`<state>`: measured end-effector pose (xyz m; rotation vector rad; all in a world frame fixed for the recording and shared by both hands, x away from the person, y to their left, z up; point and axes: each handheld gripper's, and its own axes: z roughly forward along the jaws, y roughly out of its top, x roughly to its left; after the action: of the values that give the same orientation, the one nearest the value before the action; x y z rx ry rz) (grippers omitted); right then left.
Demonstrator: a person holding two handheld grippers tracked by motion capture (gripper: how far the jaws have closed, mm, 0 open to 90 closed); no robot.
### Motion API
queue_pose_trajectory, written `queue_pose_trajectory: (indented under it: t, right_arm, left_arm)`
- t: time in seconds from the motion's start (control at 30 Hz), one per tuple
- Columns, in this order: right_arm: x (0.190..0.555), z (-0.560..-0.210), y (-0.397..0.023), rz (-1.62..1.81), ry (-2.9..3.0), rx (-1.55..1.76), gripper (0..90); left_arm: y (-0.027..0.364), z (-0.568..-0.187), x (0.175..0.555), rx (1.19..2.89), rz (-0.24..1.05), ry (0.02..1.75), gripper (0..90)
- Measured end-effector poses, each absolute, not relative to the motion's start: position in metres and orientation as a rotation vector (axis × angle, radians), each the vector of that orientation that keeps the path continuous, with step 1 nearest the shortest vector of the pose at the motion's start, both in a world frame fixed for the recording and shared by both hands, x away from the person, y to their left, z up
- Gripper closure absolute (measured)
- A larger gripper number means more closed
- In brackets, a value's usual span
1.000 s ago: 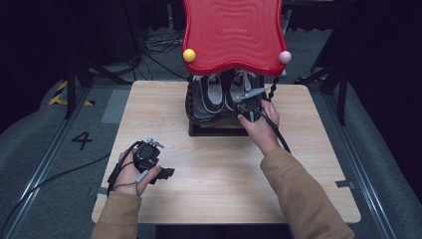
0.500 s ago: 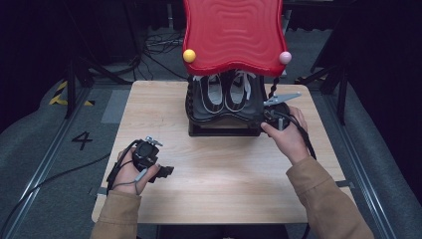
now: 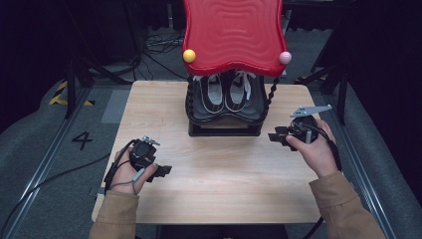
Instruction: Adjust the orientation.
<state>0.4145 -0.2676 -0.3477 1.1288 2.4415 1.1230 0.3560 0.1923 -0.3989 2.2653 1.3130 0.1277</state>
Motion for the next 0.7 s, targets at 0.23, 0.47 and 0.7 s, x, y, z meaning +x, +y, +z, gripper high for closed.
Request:
queue_pose_trajectory:
  t: [0.23,0.47,0.7]
  right_arm:
    - [0.406,-0.352,-0.290,1.150,2.412,1.182,57.5]
    - [0.401,-0.360,-0.315,1.160,2.395,1.257,56.8]
    - [0.403,-0.377,-0.327,1.043,2.454,1.337,55.8]
  left_arm:
    - [0.191,-0.400,0.357,2.268,0.124,1.314,28.0]
    - [0.192,-0.402,0.359,2.272,0.122,1.318,27.9]
    - [0.189,-0.401,0.361,2.282,0.120,1.306,27.9]
